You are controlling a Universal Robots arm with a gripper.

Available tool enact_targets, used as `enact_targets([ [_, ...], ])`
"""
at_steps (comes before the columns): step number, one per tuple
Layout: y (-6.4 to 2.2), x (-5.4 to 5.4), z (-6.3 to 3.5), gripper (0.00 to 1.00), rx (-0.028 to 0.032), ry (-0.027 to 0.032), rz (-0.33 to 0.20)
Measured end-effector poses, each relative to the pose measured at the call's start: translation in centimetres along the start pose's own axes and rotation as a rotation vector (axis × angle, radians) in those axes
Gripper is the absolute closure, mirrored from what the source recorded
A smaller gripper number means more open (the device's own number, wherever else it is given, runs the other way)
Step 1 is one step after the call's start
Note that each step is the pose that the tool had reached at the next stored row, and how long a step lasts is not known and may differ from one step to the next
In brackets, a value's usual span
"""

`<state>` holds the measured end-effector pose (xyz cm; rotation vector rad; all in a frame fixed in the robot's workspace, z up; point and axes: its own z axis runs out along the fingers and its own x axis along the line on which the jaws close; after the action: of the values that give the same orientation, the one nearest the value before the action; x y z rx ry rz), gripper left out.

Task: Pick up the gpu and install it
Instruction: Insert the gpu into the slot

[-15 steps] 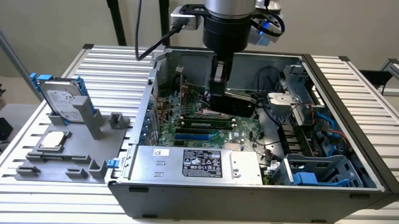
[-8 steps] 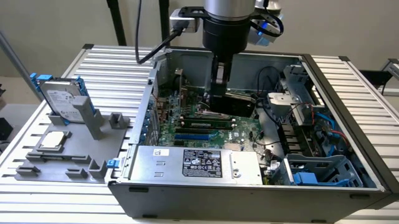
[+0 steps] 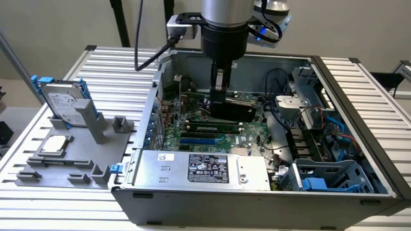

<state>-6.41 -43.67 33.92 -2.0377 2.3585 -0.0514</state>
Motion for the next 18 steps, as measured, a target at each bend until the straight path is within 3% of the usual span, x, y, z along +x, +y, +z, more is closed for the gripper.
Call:
enact_targets([
  [10, 1.91, 0.3, 1.14, 0.74, 0.0022, -0.0012, -0.018],
  [18, 2.09, 0.6, 1.76, 0.74, 0.0023, -0.0025, -0.054],
])
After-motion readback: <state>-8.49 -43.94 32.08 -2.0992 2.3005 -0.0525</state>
